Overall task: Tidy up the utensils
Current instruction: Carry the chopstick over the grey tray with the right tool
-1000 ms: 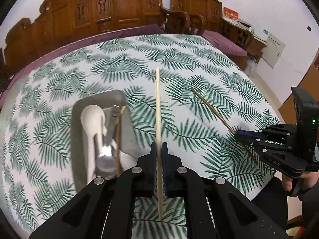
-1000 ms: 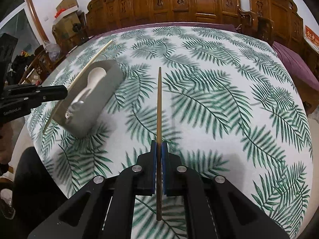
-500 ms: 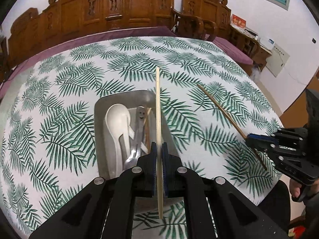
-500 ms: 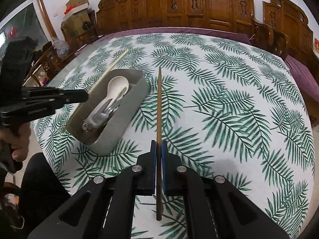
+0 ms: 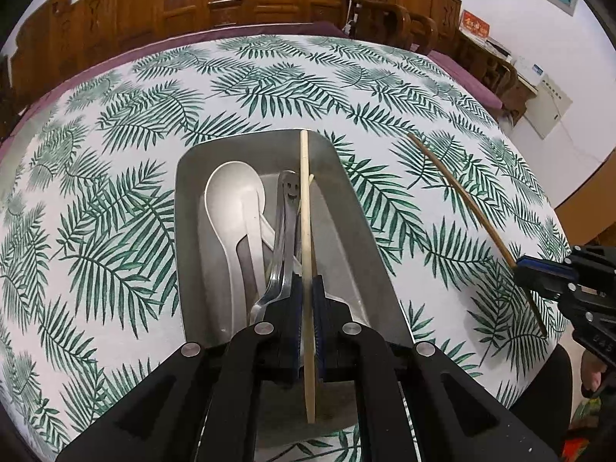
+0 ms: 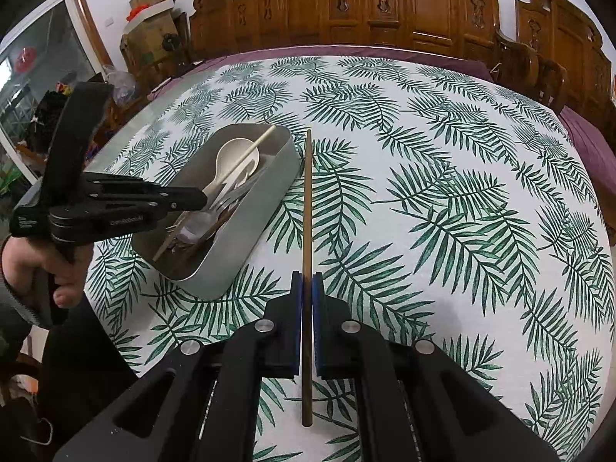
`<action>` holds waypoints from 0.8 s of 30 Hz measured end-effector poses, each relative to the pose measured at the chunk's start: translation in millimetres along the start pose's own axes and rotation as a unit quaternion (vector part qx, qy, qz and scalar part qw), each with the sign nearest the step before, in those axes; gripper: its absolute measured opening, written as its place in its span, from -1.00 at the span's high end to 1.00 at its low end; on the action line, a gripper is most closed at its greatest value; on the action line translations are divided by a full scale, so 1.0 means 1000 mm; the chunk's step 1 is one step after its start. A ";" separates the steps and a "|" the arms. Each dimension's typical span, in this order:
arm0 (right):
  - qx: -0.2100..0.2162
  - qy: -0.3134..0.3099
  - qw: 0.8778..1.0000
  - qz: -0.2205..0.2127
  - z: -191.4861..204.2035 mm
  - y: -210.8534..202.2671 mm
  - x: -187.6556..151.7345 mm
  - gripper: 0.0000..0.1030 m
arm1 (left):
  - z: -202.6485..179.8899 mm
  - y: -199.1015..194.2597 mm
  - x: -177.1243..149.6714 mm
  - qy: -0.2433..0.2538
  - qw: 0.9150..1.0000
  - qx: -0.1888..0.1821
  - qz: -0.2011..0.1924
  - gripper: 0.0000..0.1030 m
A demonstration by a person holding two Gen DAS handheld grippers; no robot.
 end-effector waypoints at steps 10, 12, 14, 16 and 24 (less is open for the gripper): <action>0.008 -0.008 1.000 -0.008 0.017 0.000 0.016 0.88 | 0.009 -0.012 0.001 -0.006 1.000 0.009 -0.015 0.60; 0.010 -0.010 1.000 -0.010 0.023 0.001 0.019 0.88 | 0.013 -0.021 -0.001 -0.010 1.000 0.010 -0.023 0.56; 0.014 -0.013 1.000 -0.012 0.031 0.003 0.024 0.88 | 0.016 -0.028 -0.003 -0.014 0.999 0.011 -0.028 0.55; 0.019 -0.016 1.000 -0.014 0.040 0.005 0.029 0.88 | 0.021 -0.038 -0.005 -0.016 0.999 0.013 -0.035 0.54; 0.042 -0.012 0.999 -0.012 0.071 0.025 0.048 0.88 | 0.042 -0.067 -0.010 -0.031 0.998 0.022 -0.055 0.54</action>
Point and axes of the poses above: each gripper's, at about its wrist camera, not at the fingertips, and y roughly the way its jaws point, z to its left, x to its top, the point moved 8 cm from there along y, roughly the way its jaws point, and after that the axes turned 5 degrees about -y, right-handed, at the moved point
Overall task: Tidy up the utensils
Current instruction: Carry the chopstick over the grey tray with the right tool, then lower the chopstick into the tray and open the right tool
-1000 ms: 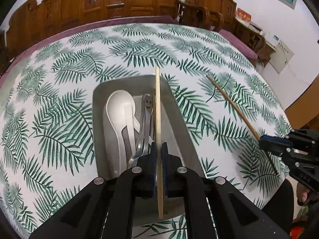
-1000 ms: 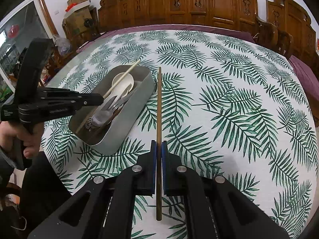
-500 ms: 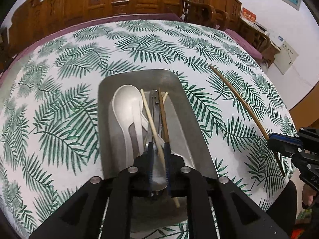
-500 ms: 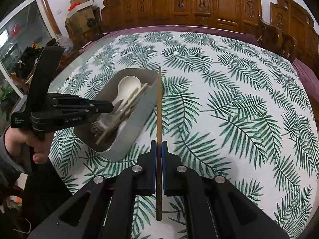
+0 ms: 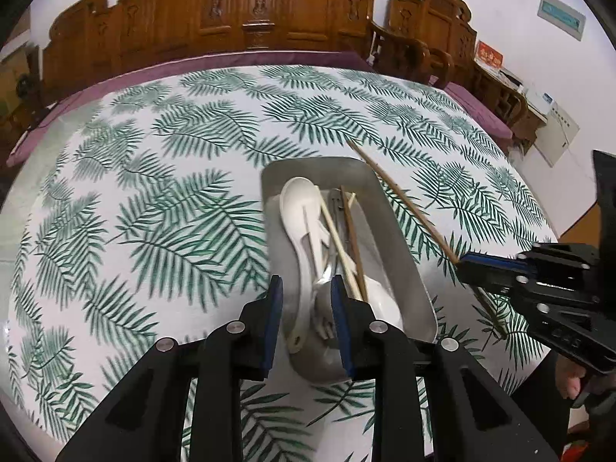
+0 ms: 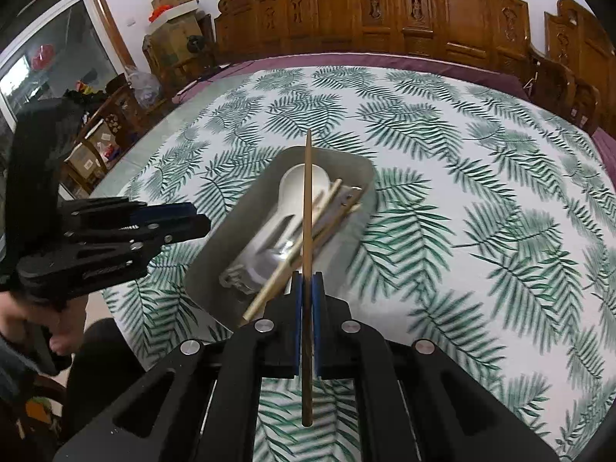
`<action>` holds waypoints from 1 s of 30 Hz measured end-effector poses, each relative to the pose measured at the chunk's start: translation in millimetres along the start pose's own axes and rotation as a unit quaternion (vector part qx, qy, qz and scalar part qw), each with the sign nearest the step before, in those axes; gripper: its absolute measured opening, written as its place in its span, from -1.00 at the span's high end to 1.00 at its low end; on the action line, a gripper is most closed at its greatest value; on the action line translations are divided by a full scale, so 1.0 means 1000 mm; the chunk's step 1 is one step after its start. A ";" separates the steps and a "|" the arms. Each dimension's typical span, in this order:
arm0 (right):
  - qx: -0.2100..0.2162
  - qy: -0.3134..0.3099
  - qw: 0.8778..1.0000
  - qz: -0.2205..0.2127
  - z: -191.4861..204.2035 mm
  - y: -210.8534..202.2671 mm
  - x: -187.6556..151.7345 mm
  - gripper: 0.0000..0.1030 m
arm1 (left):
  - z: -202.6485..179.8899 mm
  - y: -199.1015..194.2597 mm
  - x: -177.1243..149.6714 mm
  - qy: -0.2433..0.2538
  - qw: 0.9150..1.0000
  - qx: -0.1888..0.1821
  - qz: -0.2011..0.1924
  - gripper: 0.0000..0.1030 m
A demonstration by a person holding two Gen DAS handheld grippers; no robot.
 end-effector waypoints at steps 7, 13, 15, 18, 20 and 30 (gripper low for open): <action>0.017 0.022 1.000 0.008 0.012 0.025 0.015 0.88 | 0.018 -0.015 -0.003 -0.013 1.000 0.010 -0.010 0.53; 0.021 0.036 0.999 0.021 0.022 0.050 0.018 0.88 | 0.028 -0.024 -0.009 -0.021 1.000 0.016 -0.014 0.52; 0.018 0.037 0.999 0.025 0.024 0.056 0.017 0.88 | 0.031 -0.026 -0.011 -0.022 0.999 0.018 -0.014 0.52; 0.013 0.041 0.999 0.030 0.024 0.061 0.015 0.88 | 0.034 -0.028 -0.013 -0.023 0.999 0.019 -0.015 0.52; 0.008 0.048 0.998 0.035 0.022 0.065 0.013 0.88 | 0.035 -0.029 -0.014 -0.024 0.999 0.020 -0.015 0.52; 0.026 0.073 0.996 0.039 0.030 0.078 0.017 0.88 | 0.041 -0.027 -0.019 -0.031 0.999 0.021 -0.011 0.52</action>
Point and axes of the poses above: each gripper's, at about its wrist camera, not at the fingertips, and y roughly the way its jaws point, z to its left, x to its top, the point moved 8 cm from there along y, roughly the way its jaws point, and after that the axes turned 5 degrees about -y, right-handed, at the moved point
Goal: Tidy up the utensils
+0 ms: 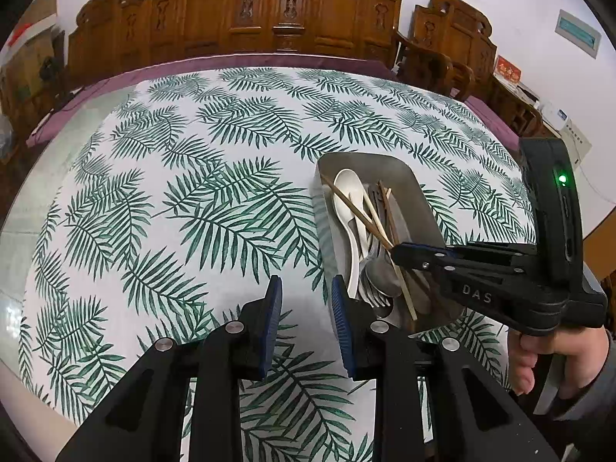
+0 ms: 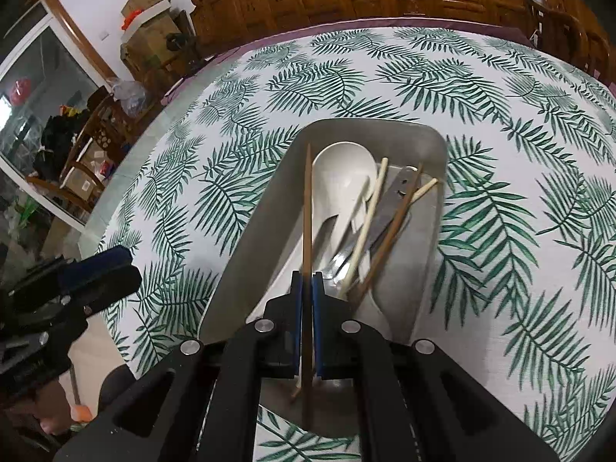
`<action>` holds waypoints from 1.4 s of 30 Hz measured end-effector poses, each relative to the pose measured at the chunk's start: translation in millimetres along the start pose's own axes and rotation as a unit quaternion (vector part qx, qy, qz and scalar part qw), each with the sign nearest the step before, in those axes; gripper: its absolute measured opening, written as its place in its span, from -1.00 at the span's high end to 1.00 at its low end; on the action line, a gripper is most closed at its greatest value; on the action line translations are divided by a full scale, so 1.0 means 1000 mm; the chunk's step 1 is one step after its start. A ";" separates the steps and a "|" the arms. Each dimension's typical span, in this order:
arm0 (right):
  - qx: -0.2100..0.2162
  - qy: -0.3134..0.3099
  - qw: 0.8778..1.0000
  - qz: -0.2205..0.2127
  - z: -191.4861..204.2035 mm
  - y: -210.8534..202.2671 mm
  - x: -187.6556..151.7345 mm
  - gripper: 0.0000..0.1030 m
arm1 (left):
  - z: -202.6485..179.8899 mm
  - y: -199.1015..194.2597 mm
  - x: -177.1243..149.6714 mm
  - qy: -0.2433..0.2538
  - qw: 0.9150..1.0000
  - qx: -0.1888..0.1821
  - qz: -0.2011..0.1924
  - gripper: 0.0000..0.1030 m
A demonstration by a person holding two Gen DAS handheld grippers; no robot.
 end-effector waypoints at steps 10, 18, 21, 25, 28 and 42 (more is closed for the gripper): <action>0.017 0.015 1.000 0.002 0.004 0.008 0.002 0.81 | 0.004 0.001 -0.002 -0.002 1.000 0.002 0.001 0.52; 0.010 -0.020 0.999 -0.033 0.005 -0.015 0.008 0.81 | 0.000 -0.003 0.001 -0.003 1.000 0.001 -0.003 0.48; -0.003 -0.034 0.998 -0.051 0.001 -0.032 0.009 0.81 | -0.004 -0.009 0.003 -0.002 1.000 0.000 -0.013 0.39; -0.027 -0.056 0.995 -0.082 -0.005 -0.064 0.009 0.81 | -0.012 -0.019 0.006 -0.003 1.000 -0.002 -0.030 0.10; -0.043 -0.067 0.992 -0.102 -0.009 -0.089 0.005 0.63 | -0.019 -0.031 0.008 -0.002 0.999 -0.001 -0.049 -0.35; -0.103 -0.060 0.974 -0.190 -0.025 -0.195 -0.035 -0.92 | -0.056 -0.102 0.001 -0.008 0.990 0.014 -0.140 -0.85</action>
Point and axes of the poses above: each gripper's, at about its wrist camera, not at the fingertips, and y roughly the way its jaws point, z to its left, x to its top, the point moved 8 cm from there along y, roughly the way its jaws point, and after that the axes turned 5 degrees about -y, right-handed, at the moved point
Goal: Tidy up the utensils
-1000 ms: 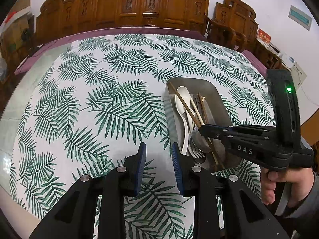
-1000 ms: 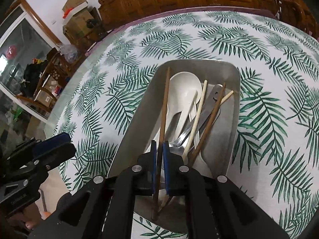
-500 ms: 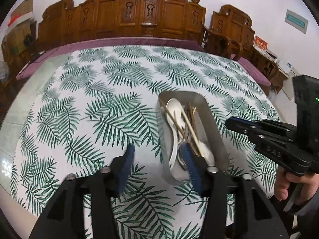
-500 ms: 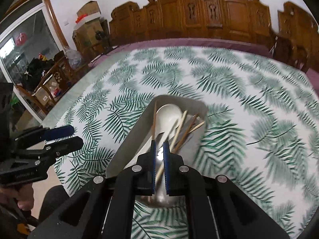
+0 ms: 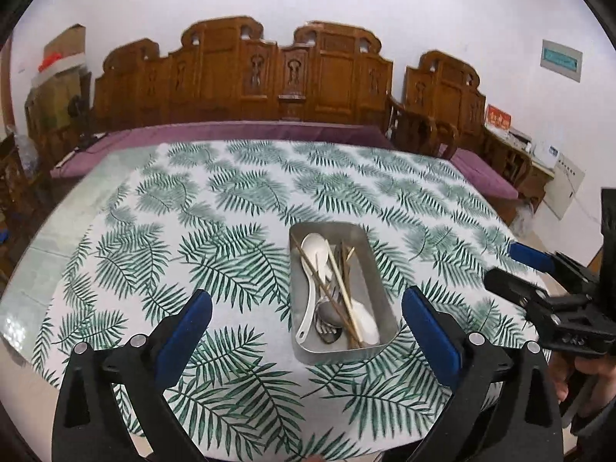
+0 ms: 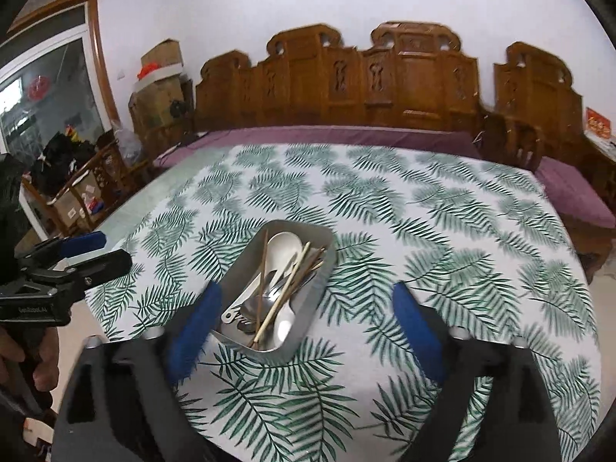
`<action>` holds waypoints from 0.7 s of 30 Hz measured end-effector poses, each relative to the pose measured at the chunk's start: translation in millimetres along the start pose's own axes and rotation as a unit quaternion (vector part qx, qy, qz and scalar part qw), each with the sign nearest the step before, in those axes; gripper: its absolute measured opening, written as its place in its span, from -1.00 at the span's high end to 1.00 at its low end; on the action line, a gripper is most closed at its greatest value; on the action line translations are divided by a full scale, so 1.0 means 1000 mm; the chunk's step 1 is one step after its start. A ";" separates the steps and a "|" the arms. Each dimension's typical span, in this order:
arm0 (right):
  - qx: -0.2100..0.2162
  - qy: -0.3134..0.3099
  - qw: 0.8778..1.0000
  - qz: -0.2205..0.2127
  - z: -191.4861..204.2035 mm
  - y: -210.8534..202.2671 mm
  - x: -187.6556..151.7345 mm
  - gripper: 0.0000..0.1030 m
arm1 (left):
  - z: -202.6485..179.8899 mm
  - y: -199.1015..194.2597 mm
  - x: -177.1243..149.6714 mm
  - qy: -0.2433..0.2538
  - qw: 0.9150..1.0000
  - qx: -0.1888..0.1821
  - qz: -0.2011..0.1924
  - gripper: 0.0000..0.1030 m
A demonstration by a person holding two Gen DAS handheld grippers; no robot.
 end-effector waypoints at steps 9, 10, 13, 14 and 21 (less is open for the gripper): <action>-0.043 0.020 0.998 -0.048 -0.019 -0.068 0.001 -0.95 | -0.035 -0.048 0.011 0.027 0.998 -0.008 -0.048 -0.85; -0.048 0.022 0.997 -0.053 -0.020 -0.075 0.002 -0.95 | -0.039 -0.054 0.011 0.031 0.998 -0.008 -0.053 -0.85; -0.063 0.021 0.995 -0.070 -0.023 -0.100 0.006 -0.95 | -0.051 -0.072 0.013 0.040 0.997 -0.014 -0.065 -0.85; -0.070 0.019 0.994 -0.076 -0.023 -0.109 0.007 -0.95 | -0.054 -0.077 0.014 0.042 0.997 -0.014 -0.069 -0.85; -0.088 0.019 0.990 -0.111 -0.023 -0.156 0.019 -0.95 | -0.075 -0.113 0.022 0.054 0.994 -0.030 -0.089 -0.85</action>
Point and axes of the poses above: each gripper's, at about its wrist camera, not at the fingertips, and y roughly the way its jaws point, z to its left, x to its top, the point moved 8 cm from there along y, roughly the way its jaws point, and after that the axes turned 5 degrees about -y, right-handed, at the moved point
